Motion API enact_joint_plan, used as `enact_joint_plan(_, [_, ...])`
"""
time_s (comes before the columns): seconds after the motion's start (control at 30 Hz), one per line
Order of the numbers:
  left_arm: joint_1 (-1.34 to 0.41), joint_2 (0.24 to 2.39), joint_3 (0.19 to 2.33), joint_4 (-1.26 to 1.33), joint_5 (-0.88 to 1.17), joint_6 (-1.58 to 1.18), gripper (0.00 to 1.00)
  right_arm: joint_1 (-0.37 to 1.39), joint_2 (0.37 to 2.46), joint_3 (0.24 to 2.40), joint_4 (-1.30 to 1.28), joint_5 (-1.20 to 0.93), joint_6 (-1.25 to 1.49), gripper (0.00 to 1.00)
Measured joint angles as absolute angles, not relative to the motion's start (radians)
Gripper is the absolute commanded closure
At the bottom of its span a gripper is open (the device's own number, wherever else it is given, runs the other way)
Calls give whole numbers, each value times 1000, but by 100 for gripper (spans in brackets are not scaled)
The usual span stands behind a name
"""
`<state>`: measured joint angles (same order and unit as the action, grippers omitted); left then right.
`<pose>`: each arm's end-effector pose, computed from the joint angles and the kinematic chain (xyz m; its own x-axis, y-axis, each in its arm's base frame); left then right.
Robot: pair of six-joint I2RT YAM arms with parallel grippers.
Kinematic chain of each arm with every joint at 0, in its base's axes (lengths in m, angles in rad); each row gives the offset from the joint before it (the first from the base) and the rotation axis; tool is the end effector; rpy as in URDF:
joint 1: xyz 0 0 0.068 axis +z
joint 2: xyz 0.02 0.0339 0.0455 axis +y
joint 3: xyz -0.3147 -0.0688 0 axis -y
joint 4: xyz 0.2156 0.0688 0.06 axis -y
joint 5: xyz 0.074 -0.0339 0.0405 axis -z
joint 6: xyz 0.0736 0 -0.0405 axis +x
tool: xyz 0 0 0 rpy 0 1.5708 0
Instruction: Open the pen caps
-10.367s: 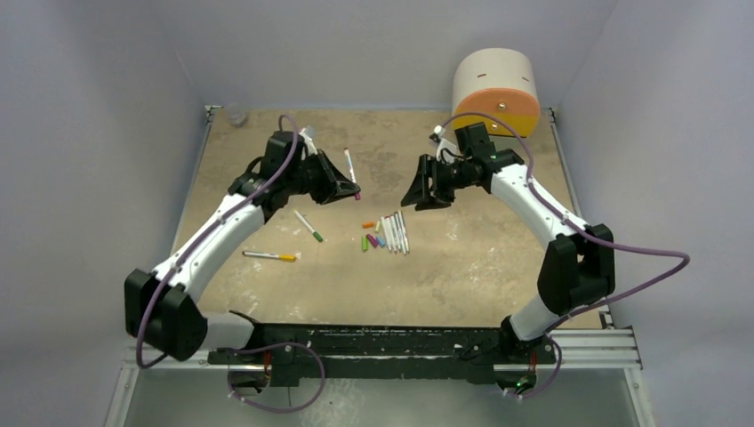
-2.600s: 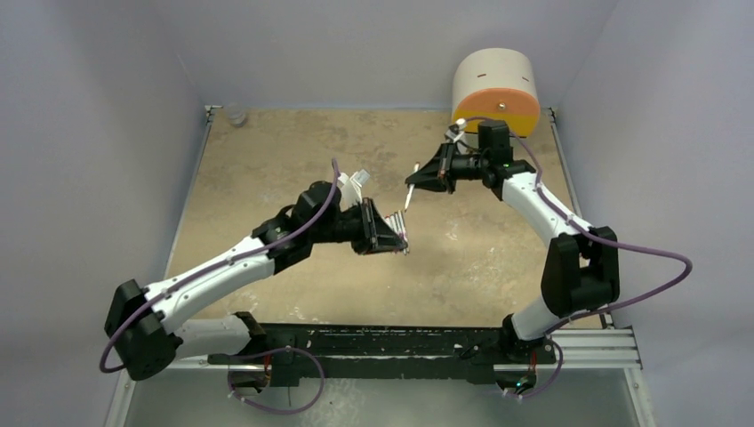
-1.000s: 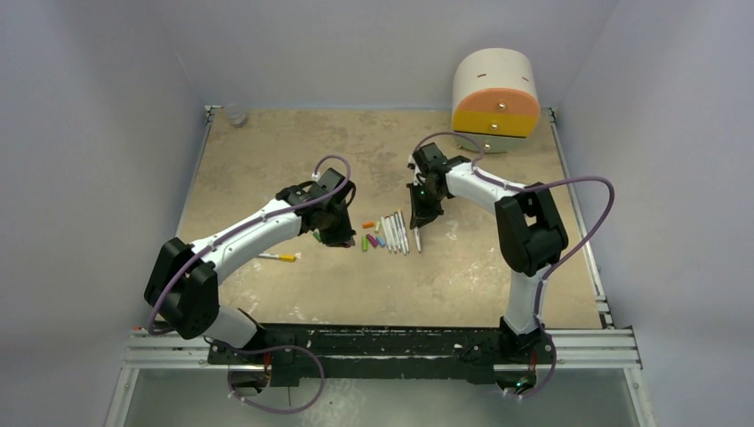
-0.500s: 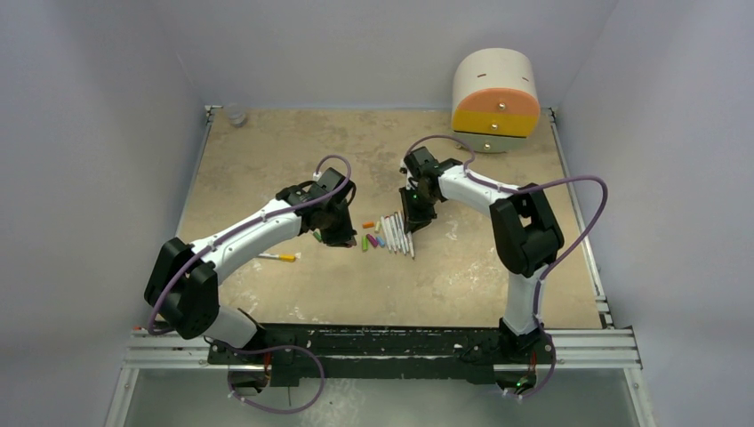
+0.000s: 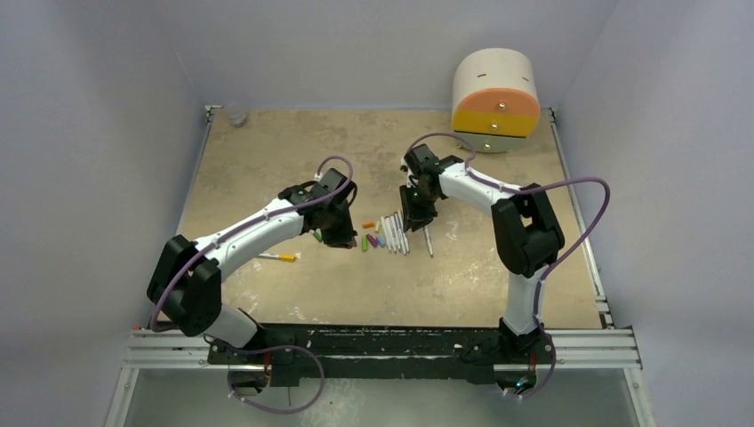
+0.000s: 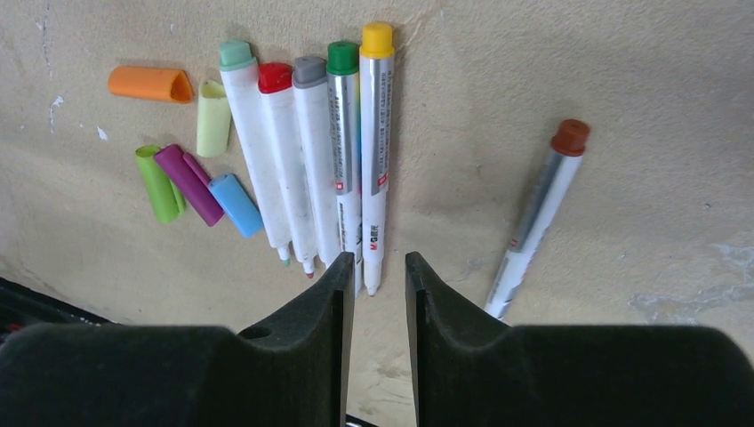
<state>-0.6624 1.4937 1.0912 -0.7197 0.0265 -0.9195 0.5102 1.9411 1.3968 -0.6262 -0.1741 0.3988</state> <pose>0.2209 -0.1747 0.2650 -0.9269 -0.2853 -0.2439 -0.1869 0.9143 -0.3594 0.3485 0.2096 0.2116 -0.9502 -0.0935 -0.2972 -0.1854 0.9363 0.2983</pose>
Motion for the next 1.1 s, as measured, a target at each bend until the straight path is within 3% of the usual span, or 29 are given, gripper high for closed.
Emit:
enact_joint_plan(0.33, [-662, 1509, 1091, -719, 28, -920, 100, 489, 1800, 1382, -664, -130, 420, 69])
enact_joint_plan(0.63, [-662, 1523, 1091, -719, 27, -920, 100, 236, 1701, 1258, -664, -50, 396, 64])
enact_joint_plan(0.73, [-662, 1524, 1091, -719, 27, -920, 100, 230, 1702, 1216, -662, -42, 389, 63])
enact_joint_plan(0.87, [-662, 1524, 1091, -719, 27, -920, 100, 241, 1702, 1174, -641, -56, 382, 53])
enact_joint_plan(1.1, [-662, 1524, 1086, -719, 27, -920, 100, 242, 1716, 1145, -599, -94, 374, 52])
